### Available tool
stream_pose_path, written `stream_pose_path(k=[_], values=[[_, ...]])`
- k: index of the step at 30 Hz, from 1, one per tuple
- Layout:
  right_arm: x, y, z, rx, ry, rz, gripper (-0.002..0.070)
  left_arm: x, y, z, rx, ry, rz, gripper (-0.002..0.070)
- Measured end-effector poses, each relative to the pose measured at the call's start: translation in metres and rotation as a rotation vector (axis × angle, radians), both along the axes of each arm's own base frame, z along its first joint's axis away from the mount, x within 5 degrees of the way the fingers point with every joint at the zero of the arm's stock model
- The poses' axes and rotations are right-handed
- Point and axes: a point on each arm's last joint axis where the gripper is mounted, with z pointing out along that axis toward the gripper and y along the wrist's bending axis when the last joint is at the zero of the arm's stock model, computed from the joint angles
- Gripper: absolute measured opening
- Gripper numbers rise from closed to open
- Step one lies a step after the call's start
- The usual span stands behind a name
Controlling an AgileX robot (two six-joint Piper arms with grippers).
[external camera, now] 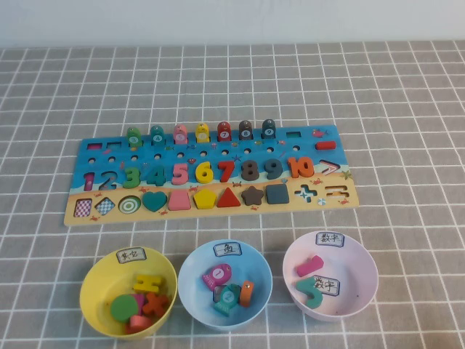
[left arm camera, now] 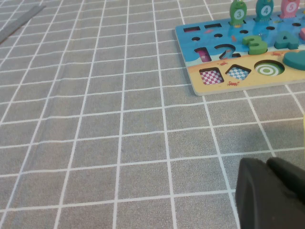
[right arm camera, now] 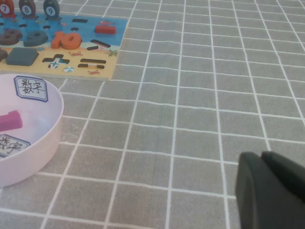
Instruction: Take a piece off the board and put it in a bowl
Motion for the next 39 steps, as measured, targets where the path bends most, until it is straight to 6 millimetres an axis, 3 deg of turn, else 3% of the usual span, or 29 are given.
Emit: stream_pose_path(k=[33,39], values=[[0.000,0.000,0.000,0.000,0.000,0.000,-0.0017,0.001,0.000,0.004,-0.005,-0.047,0.001,-0.0001],[0.000,0.000,0.000,0.000,0.000,0.000,-0.0017,0.003,-0.003,0.013,-0.217,-0.132,0.016,-0.0001]])
